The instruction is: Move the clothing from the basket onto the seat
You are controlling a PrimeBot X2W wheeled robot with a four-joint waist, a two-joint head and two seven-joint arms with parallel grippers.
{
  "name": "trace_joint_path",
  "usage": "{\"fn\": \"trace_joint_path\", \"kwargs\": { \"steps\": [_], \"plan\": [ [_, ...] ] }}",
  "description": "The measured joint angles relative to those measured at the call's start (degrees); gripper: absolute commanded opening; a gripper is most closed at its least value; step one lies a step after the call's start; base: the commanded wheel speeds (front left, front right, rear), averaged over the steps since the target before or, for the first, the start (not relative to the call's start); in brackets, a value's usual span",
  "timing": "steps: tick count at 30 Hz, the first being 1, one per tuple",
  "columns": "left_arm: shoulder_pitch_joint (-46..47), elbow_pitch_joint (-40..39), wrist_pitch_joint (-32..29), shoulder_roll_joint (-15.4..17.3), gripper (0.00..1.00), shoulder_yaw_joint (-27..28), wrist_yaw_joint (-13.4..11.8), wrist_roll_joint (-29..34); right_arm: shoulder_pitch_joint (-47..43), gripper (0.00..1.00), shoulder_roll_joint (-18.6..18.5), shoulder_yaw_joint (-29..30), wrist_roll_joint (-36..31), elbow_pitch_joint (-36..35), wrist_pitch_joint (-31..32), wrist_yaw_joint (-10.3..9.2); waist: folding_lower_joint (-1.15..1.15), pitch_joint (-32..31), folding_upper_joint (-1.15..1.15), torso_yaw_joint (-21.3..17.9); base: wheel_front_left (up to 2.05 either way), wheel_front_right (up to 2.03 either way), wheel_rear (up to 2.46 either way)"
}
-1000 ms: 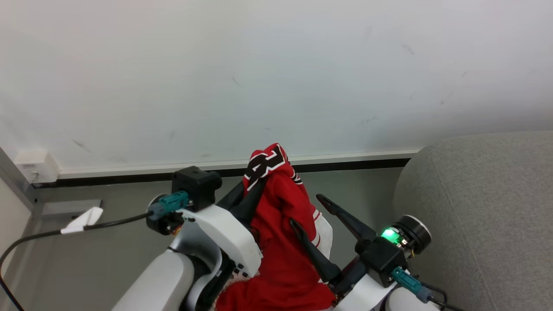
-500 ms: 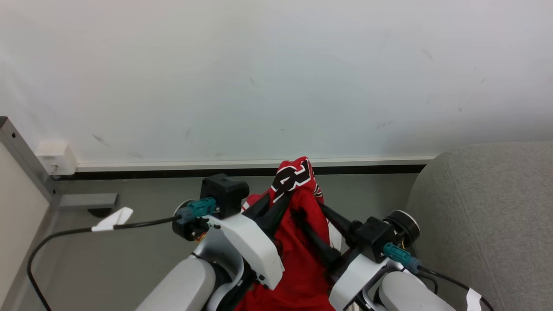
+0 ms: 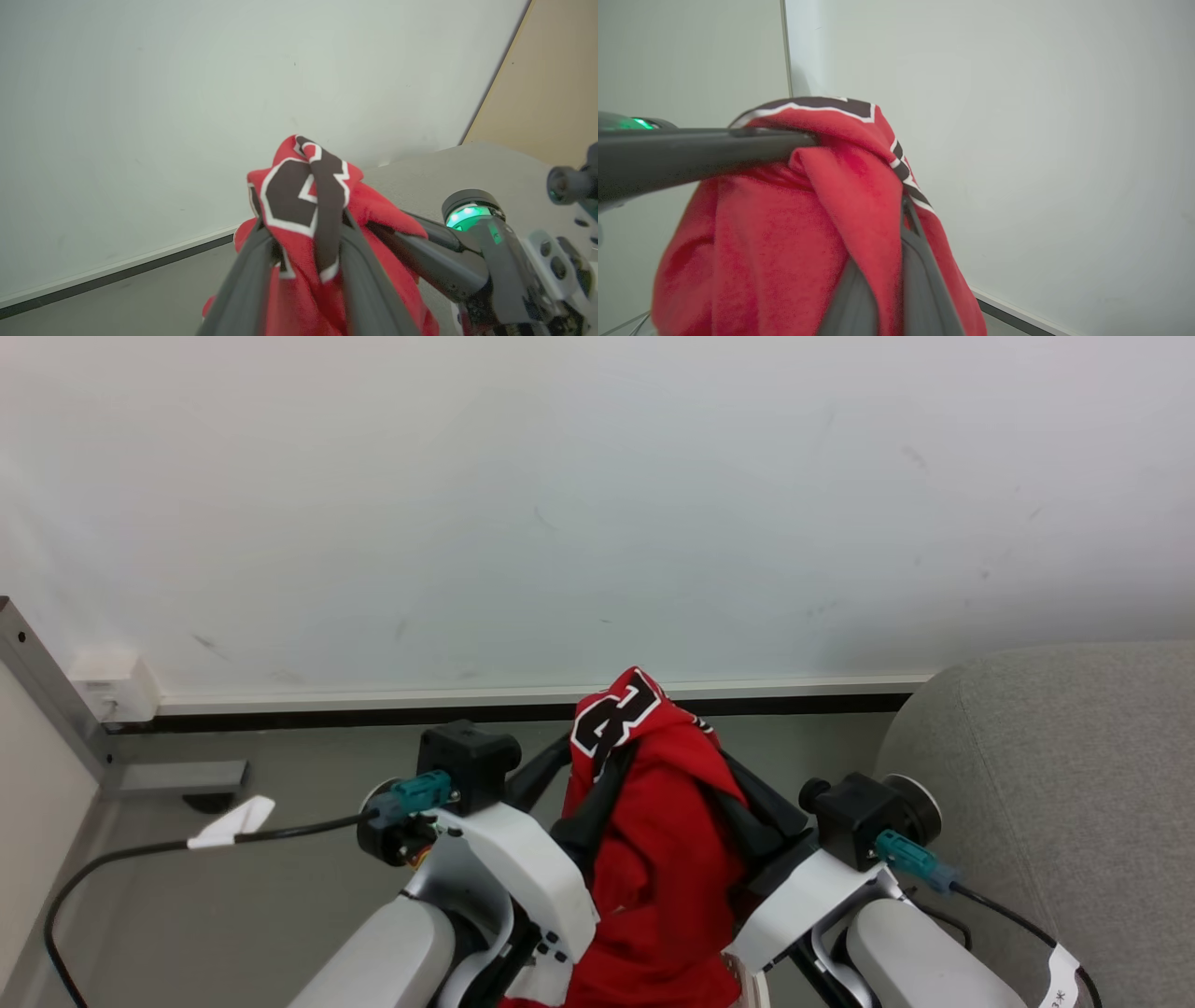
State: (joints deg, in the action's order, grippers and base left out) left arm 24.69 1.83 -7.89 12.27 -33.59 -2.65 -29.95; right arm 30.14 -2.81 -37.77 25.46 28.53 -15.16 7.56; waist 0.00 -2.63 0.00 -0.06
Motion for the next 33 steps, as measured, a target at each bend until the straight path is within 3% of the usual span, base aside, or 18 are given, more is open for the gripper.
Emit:
{"fn": "trace_joint_path", "kwargs": {
  "steps": [22,33],
  "plan": [
    [-2.8,1.7,4.5,1.1,1.00,-2.2,0.4,1.3,0.0,0.00,0.0,13.8,-5.6,-0.8,0.0,0.00,0.00,0.6,0.00,-2.9,0.00,0.00,0.00],
    [-2.8,1.8,5.2,1.5,1.00,-2.5,0.3,1.5,-0.2,0.00,0.0,17.0,-8.2,-1.8,0.0,0.00,0.00,1.6,0.00,-7.6,0.00,0.00,0.00]
  ]
}}
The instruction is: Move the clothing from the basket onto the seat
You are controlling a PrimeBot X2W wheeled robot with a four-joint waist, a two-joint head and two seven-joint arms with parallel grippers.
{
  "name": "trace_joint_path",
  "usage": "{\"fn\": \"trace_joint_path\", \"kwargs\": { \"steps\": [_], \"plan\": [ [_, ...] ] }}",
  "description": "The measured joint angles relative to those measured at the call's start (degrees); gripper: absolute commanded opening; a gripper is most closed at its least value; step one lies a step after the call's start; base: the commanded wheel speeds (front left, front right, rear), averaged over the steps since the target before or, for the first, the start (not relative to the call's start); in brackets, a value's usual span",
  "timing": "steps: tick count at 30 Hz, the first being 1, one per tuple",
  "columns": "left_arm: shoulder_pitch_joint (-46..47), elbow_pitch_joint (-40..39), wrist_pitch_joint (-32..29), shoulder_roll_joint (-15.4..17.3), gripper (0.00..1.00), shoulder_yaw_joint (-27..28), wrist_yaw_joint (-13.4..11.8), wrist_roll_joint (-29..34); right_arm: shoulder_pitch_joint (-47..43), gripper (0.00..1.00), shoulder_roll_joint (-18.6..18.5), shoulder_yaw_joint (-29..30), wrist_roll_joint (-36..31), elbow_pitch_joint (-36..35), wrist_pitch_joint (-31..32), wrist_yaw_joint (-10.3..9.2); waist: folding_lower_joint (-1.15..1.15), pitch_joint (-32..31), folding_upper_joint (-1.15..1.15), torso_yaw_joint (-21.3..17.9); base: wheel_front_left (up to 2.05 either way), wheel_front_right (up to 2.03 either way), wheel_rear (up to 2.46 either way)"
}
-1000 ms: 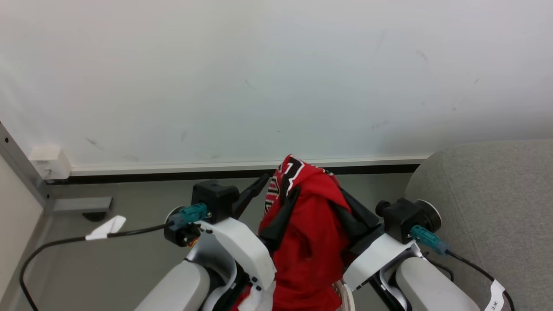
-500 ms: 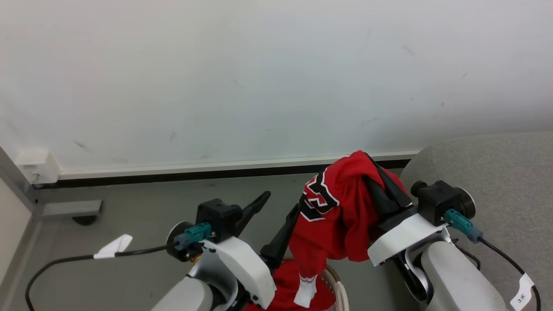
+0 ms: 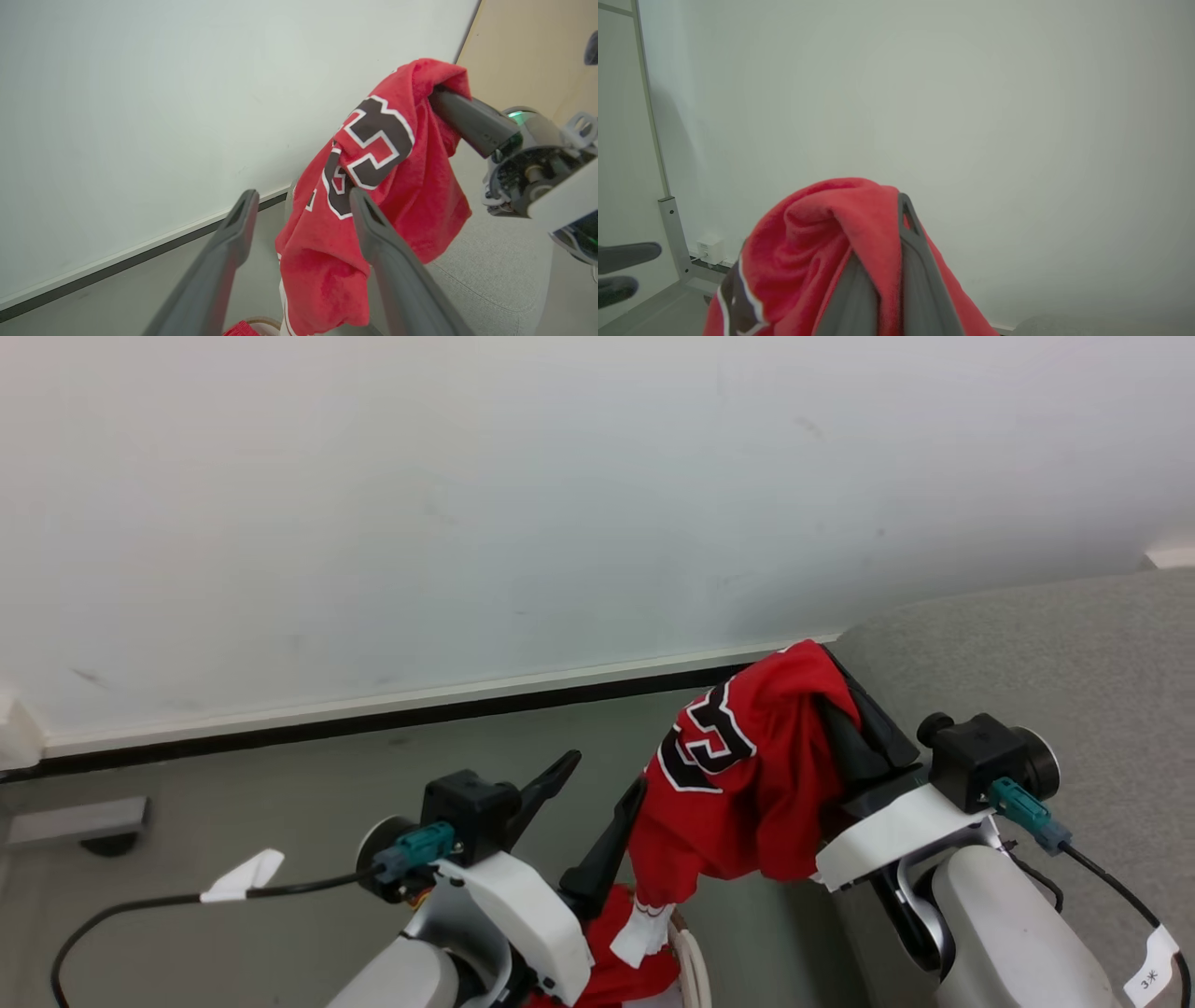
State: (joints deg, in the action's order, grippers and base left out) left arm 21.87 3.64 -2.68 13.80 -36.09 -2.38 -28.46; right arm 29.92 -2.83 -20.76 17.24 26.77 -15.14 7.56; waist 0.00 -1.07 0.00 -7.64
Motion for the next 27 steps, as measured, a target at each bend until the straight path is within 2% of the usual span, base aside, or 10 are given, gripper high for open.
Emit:
{"fn": "trace_joint_path", "kwargs": {
  "steps": [17,22,27],
  "plan": [
    [0.9,-0.2,2.7,-0.9,1.00,-2.0,0.8,0.8,-1.9,0.00,-0.4,8.2,-5.8,-3.2,0.0,-0.01,0.00,3.1,0.00,-12.0,0.00,0.00,0.00],
    [1.5,0.0,3.3,-1.2,1.00,-2.9,1.4,1.4,-2.5,0.00,-0.8,10.1,-6.1,-4.5,0.0,0.00,0.00,4.5,0.00,-13.4,0.00,0.00,0.00],
    [3.9,-0.5,3.7,-1.4,1.00,-3.6,2.4,2.4,-2.2,0.00,-1.5,12.3,-6.2,-5.4,0.0,0.00,0.00,7.1,0.00,-13.3,0.00,0.00,0.00]
  ]
}}
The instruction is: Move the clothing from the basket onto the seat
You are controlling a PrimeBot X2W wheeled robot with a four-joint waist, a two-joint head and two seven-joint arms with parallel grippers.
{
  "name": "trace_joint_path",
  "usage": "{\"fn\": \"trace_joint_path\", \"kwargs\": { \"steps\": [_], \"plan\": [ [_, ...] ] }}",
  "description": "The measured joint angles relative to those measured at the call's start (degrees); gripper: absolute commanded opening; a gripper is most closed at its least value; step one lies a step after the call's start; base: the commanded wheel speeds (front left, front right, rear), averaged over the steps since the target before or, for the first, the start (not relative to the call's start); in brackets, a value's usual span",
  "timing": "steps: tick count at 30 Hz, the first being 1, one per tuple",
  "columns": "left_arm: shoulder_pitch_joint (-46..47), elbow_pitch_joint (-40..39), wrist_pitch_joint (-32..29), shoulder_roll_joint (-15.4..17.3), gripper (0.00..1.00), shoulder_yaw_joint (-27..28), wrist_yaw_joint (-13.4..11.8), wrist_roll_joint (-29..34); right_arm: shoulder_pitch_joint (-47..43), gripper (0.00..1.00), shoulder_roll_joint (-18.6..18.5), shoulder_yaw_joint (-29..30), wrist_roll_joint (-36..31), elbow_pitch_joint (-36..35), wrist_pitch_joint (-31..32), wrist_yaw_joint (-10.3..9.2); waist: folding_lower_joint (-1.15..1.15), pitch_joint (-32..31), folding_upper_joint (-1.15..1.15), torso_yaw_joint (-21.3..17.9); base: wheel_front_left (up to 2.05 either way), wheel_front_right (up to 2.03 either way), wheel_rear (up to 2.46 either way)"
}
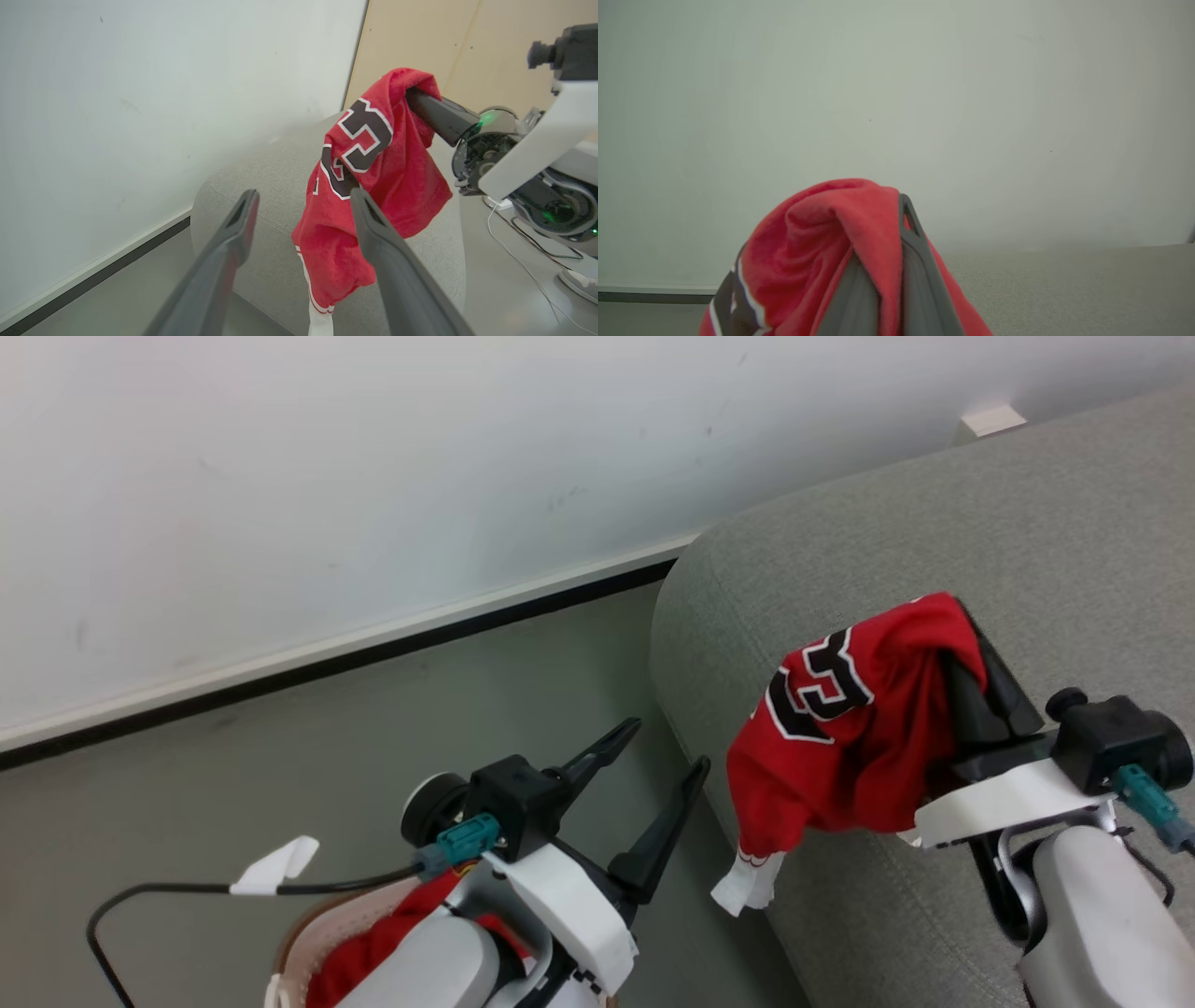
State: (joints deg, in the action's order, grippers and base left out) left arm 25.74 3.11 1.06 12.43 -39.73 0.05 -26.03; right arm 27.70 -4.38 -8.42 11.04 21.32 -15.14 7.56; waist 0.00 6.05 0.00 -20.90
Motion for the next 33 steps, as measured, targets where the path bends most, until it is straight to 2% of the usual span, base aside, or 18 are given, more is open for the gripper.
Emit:
{"fn": "trace_joint_path", "kwargs": {
  "steps": [5,13,16,20,23,28,29,30,31,32,33],
  "plan": [
    [2.9,-1.2,0.4,0.3,1.00,-0.8,2.2,0.6,4.7,0.00,-1.9,4.0,-1.3,-0.8,0.2,0.00,0.00,4.1,0.00,1.2,0.00,0.00,0.00],
    [7.4,-1.7,1.1,1.0,1.00,-1.4,4.2,1.3,19.6,0.00,-10.5,15.9,-3.7,-0.2,4.7,0.00,-0.01,12.0,0.00,4.5,0.00,0.00,0.00],
    [8.9,-1.6,1.7,1.2,1.00,-1.2,4.5,1.4,25.5,0.00,-14.0,20.9,-5.3,2.2,7.3,0.00,-0.01,14.6,0.00,6.4,0.00,0.00,0.00],
    [10.4,-1.0,2.7,1.2,1.00,-1.1,5.0,1.3,31.8,0.00,-17.6,28.6,-11.3,7.7,9.9,0.00,-0.01,17.7,0.00,9.2,0.00,0.00,0.00],
    [10.6,0.1,4.1,0.9,1.00,-0.9,5.2,1.1,33.5,0.00,-18.2,35.1,-17.1,11.7,10.1,0.00,-0.01,19.1,0.00,11.5,0.00,0.00,0.00],
    [10.2,1.9,5.6,0.9,1.00,-0.7,5.2,0.4,31.8,0.00,-15.2,45.5,-25.3,17.5,8.6,0.00,0.00,20.4,0.00,14.6,0.00,0.00,0.00],
    [9.9,2.1,5.9,0.9,1.00,-0.6,5.2,0.1,30.8,0.10,-14.1,47.3,-26.7,18.7,8.0,0.00,0.00,20.5,0.00,15.0,0.00,0.00,0.00],
    [9.6,2.2,6.2,0.9,1.00,-0.3,5.1,-0.3,29.8,0.31,-12.9,48.8,-27.5,19.8,7.2,0.00,0.00,20.6,0.00,15.3,0.00,0.00,0.00],
    [9.3,2.5,6.3,1.1,1.00,-0.1,5.1,-0.3,28.9,0.44,-11.6,50.3,-28.4,20.9,6.4,0.00,-0.01,20.6,0.00,15.3,0.00,0.00,0.00],
    [9.0,2.8,6.4,1.3,1.00,-0.1,5.0,-0.4,27.9,0.48,-10.6,51.6,-29.7,21.9,5.9,0.00,-0.01,20.5,0.00,15.3,0.00,0.00,0.00],
    [8.8,3.0,6.6,1.6,1.00,0.0,5.0,-0.5,27.2,1.00,-9.9,52.8,-30.4,23.0,5.4,0.00,0.00,20.4,0.00,15.2,0.00,0.00,0.00]
  ]
}}
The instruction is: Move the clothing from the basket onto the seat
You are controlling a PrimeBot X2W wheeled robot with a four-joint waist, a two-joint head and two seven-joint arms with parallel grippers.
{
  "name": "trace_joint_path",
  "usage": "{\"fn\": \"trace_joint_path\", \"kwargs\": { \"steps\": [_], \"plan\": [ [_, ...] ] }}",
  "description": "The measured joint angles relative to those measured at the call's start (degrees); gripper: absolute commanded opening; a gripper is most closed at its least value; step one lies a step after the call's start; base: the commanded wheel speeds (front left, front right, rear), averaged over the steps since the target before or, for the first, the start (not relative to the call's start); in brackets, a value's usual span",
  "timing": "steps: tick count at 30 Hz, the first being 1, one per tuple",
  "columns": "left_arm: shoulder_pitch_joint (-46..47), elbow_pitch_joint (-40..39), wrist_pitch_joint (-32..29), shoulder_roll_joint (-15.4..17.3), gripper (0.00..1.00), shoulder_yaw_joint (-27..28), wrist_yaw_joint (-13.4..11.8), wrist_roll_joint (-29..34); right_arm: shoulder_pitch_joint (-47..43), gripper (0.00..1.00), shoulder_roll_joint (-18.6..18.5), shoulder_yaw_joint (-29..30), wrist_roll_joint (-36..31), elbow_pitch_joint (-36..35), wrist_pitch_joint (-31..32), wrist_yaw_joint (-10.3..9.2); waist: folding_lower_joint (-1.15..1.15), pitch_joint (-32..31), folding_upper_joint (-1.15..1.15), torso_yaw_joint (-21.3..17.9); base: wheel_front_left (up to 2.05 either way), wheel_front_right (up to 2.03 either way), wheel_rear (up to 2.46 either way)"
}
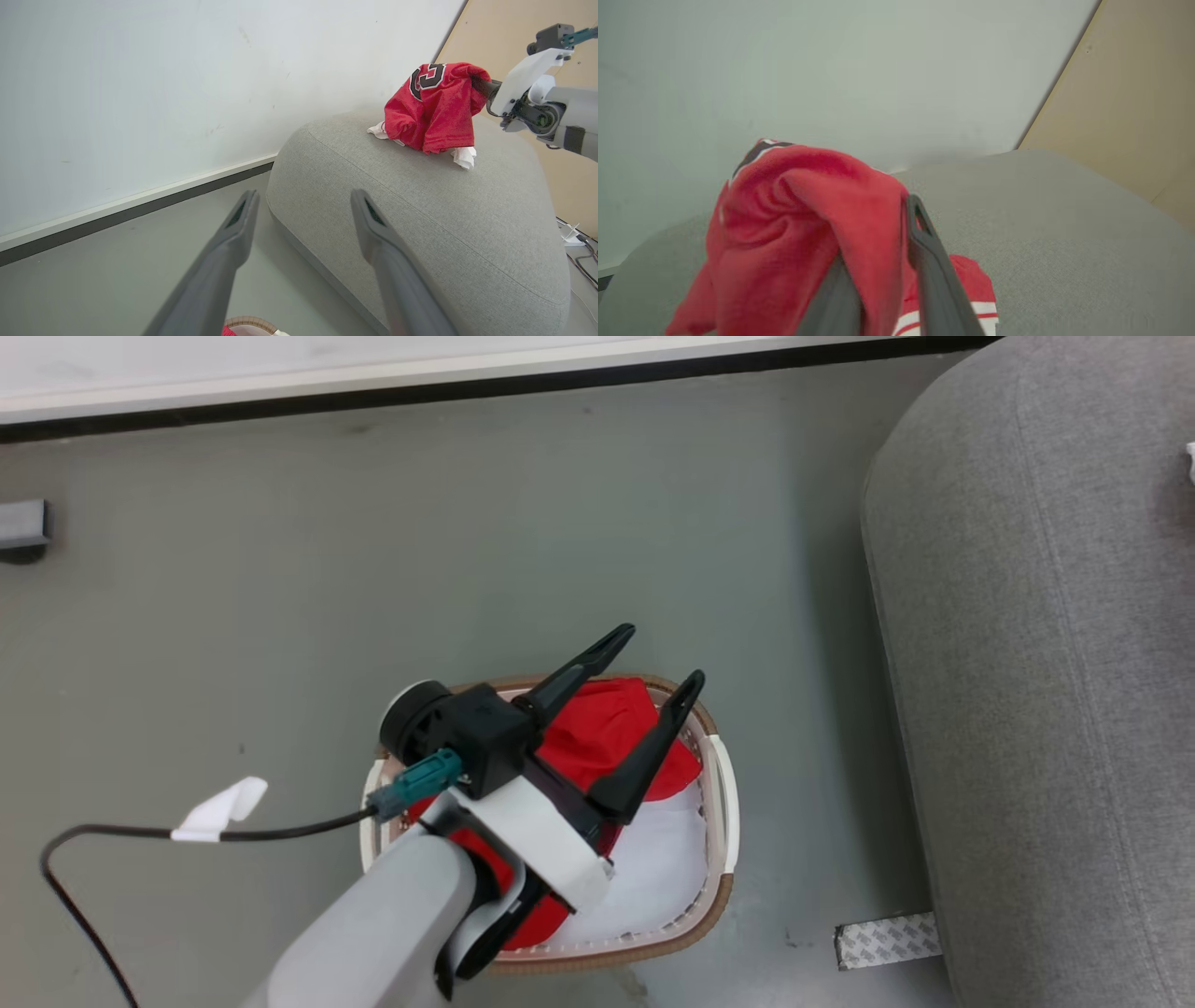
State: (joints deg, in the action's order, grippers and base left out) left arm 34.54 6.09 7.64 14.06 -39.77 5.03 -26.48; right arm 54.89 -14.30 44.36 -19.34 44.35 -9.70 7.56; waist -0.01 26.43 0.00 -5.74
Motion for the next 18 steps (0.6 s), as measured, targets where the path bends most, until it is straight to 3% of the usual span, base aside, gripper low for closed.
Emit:
{"fn": "trace_joint_path", "kwargs": {
  "steps": [3,10,18],
  "plan": [
    [-0.8,0.4,0.2,0.8,1.00,0.4,0.0,-0.4,-1.5,1.00,1.2,2.2,-1.7,2.9,-1.7,0.00,0.00,-0.6,0.00,-0.3,0.00,0.00,0.00],
    [-3.0,1.0,1.1,2.5,1.00,2.2,-1.5,-2.0,-6.0,1.00,4.3,-0.6,-1.9,7.6,-5.0,0.00,0.00,-3.4,0.00,-1.5,0.00,0.00,0.00],
    [-7.6,1.2,2.5,3.4,1.00,3.8,-3.8,-3.6,-16.2,1.00,8.0,-8.5,3.6,3.0,-5.3,0.00,0.00,-8.7,0.00,-2.9,0.00,0.00,0.00]
  ]
}}
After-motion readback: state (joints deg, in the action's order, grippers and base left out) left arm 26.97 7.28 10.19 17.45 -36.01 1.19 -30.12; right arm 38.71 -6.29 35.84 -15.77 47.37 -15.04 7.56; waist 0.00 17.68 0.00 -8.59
